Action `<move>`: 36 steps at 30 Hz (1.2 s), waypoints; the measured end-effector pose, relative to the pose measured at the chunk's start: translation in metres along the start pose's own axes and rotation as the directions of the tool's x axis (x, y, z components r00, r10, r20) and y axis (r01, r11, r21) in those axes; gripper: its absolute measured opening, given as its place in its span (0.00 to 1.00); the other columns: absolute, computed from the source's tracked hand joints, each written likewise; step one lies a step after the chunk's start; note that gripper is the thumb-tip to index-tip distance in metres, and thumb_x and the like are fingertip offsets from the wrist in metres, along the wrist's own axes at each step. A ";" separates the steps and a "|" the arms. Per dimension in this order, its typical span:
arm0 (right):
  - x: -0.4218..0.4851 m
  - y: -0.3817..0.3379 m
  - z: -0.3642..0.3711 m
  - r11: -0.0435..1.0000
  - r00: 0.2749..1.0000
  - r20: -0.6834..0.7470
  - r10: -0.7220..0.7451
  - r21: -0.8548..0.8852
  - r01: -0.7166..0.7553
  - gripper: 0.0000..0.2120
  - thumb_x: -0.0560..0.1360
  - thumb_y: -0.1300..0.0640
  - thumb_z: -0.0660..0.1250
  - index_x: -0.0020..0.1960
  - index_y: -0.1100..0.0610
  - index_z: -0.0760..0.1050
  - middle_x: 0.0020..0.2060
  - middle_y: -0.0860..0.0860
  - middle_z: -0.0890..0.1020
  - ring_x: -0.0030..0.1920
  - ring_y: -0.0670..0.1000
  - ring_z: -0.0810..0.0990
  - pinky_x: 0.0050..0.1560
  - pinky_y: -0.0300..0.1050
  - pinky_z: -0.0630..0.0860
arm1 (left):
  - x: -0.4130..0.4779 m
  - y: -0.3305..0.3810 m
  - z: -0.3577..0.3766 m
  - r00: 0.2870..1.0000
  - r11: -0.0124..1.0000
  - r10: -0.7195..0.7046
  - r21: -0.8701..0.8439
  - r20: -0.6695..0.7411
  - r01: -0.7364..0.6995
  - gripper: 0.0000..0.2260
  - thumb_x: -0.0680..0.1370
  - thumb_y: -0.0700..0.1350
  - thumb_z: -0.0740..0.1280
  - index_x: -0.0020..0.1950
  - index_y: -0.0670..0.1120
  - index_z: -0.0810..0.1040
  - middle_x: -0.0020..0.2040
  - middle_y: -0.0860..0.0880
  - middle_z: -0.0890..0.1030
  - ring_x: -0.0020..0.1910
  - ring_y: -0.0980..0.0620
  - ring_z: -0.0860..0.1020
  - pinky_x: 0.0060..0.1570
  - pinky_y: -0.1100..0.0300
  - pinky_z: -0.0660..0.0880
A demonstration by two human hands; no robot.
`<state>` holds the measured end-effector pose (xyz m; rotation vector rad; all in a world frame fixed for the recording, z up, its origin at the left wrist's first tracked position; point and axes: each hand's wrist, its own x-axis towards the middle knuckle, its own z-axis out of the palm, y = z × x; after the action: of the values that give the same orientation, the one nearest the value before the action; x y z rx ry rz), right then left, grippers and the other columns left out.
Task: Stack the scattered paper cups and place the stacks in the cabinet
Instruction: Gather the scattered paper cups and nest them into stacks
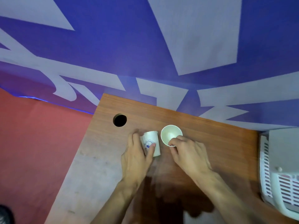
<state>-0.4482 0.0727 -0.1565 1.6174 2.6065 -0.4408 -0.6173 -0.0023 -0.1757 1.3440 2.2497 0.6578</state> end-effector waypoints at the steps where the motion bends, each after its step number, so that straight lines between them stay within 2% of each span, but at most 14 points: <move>1: -0.002 0.002 0.003 1.000 1.000 -0.005 -0.010 0.005 0.010 0.03 0.73 0.50 0.71 0.46 0.44 0.82 0.43 0.44 0.84 0.41 0.49 0.84 0.37 0.43 0.75 | 0.005 -0.001 0.002 1.000 0.999 0.003 0.033 0.023 -0.003 0.23 0.76 0.58 0.68 0.66 0.54 0.66 0.68 0.60 0.67 0.52 0.53 0.78 0.41 0.55 0.75; 3: -0.004 0.005 0.005 1.000 1.000 -0.013 -0.022 0.009 0.022 0.04 0.69 0.51 0.74 0.44 0.45 0.82 0.40 0.44 0.83 0.38 0.49 0.84 0.34 0.42 0.74 | 0.014 -0.002 0.007 0.996 0.994 0.029 0.100 0.082 -0.037 0.21 0.75 0.59 0.69 0.65 0.56 0.70 0.63 0.58 0.73 0.52 0.52 0.79 0.41 0.55 0.74; 5: -0.007 0.007 0.006 0.999 0.999 -0.029 -0.033 0.014 0.034 0.07 0.66 0.53 0.77 0.41 0.45 0.81 0.37 0.44 0.82 0.37 0.49 0.83 0.32 0.42 0.74 | 0.014 0.005 0.009 0.994 0.994 0.038 0.094 0.105 -0.048 0.14 0.75 0.59 0.69 0.57 0.56 0.74 0.53 0.57 0.79 0.48 0.50 0.80 0.40 0.55 0.75; 8: -0.025 0.016 0.004 0.998 0.993 -0.114 -0.021 0.061 0.028 0.08 0.64 0.54 0.78 0.41 0.46 0.82 0.36 0.44 0.82 0.38 0.49 0.83 0.31 0.41 0.74 | -0.003 0.024 0.012 0.987 0.988 0.114 0.090 0.116 -0.124 0.07 0.77 0.56 0.68 0.50 0.55 0.76 0.45 0.56 0.82 0.43 0.50 0.79 0.37 0.58 0.70; 10: -0.047 0.025 -0.003 0.996 0.986 -0.162 0.024 0.087 -0.010 0.08 0.65 0.54 0.78 0.41 0.46 0.82 0.37 0.44 0.82 0.39 0.49 0.83 0.32 0.40 0.74 | -0.021 0.040 0.015 0.976 0.974 0.173 0.122 0.133 -0.189 0.07 0.77 0.56 0.67 0.48 0.54 0.78 0.41 0.54 0.82 0.41 0.50 0.79 0.35 0.59 0.70; 14: -0.115 0.055 -0.025 0.982 0.962 -0.209 0.174 0.110 -0.154 0.06 0.69 0.53 0.77 0.44 0.45 0.82 0.40 0.44 0.83 0.39 0.49 0.83 0.33 0.40 0.71 | -0.061 0.074 0.023 0.958 0.960 0.244 0.102 0.153 -0.261 0.05 0.76 0.54 0.69 0.45 0.54 0.79 0.42 0.55 0.82 0.40 0.52 0.79 0.36 0.58 0.71; 18: -0.194 0.095 -0.041 0.956 0.942 -0.206 0.267 0.183 -0.231 0.06 0.73 0.54 0.74 0.49 0.46 0.83 0.45 0.44 0.83 0.44 0.51 0.83 0.36 0.47 0.79 | -0.110 0.115 0.036 0.906 0.910 0.396 0.072 0.147 -0.409 0.05 0.75 0.54 0.70 0.43 0.54 0.78 0.40 0.55 0.81 0.38 0.52 0.78 0.34 0.56 0.74; 21: -0.247 0.121 -0.056 0.935 0.909 -0.273 0.314 0.254 -0.247 0.08 0.76 0.52 0.67 0.51 0.47 0.84 0.47 0.45 0.84 0.46 0.52 0.83 0.37 0.50 0.80 | -0.147 0.152 0.046 0.864 0.871 0.479 0.040 0.155 -0.490 0.05 0.75 0.53 0.70 0.42 0.53 0.78 0.38 0.55 0.78 0.37 0.52 0.77 0.33 0.56 0.73; 23: -0.279 0.134 -0.067 0.923 0.888 -0.315 0.334 0.301 -0.241 0.11 0.76 0.50 0.63 0.52 0.47 0.83 0.48 0.45 0.84 0.47 0.51 0.83 0.39 0.47 0.80 | -0.171 0.178 0.051 0.829 0.836 0.539 0.022 0.147 -0.548 0.05 0.75 0.51 0.71 0.42 0.53 0.78 0.37 0.56 0.78 0.37 0.53 0.76 0.33 0.58 0.71; 25: -0.311 0.149 -0.077 0.904 0.861 -0.339 0.380 0.335 -0.267 0.08 0.75 0.54 0.68 0.52 0.46 0.83 0.48 0.43 0.83 0.46 0.49 0.82 0.39 0.41 0.76 | -0.196 0.204 0.057 0.787 0.795 0.601 -0.005 0.144 -0.606 0.06 0.74 0.51 0.72 0.42 0.53 0.77 0.37 0.56 0.77 0.38 0.54 0.75 0.33 0.59 0.69; 28: -0.359 0.176 -0.085 0.868 0.785 -0.402 0.472 0.369 -0.333 0.11 0.70 0.56 0.72 0.50 0.45 0.82 0.46 0.41 0.82 0.43 0.46 0.81 0.36 0.40 0.75 | -0.230 0.237 0.067 0.709 0.720 0.693 -0.076 0.135 -0.690 0.05 0.75 0.51 0.71 0.43 0.54 0.76 0.37 0.57 0.76 0.38 0.55 0.75 0.32 0.59 0.70; 32: -0.409 0.229 -0.096 0.878 0.687 -0.555 0.469 0.378 -0.294 0.09 0.70 0.57 0.72 0.48 0.46 0.82 0.46 0.41 0.82 0.46 0.46 0.81 0.43 0.36 0.75 | -0.261 0.289 0.096 0.636 0.631 0.771 -0.189 0.038 -0.753 0.03 0.76 0.51 0.69 0.44 0.54 0.78 0.39 0.58 0.76 0.40 0.56 0.77 0.33 0.61 0.72; 36: -0.448 0.276 -0.105 0.863 0.671 -0.549 0.498 0.388 -0.324 0.06 0.73 0.57 0.71 0.48 0.49 0.83 0.46 0.40 0.81 0.47 0.45 0.80 0.48 0.31 0.72 | -0.295 0.329 0.127 0.600 0.588 0.800 -0.233 0.025 -0.774 0.02 0.76 0.49 0.71 0.45 0.53 0.80 0.39 0.57 0.76 0.40 0.54 0.77 0.35 0.58 0.74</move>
<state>0.0112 -0.1754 -0.0337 2.8025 2.4783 -0.2274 -0.1892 -0.1067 -0.0433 2.2071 1.3213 1.0059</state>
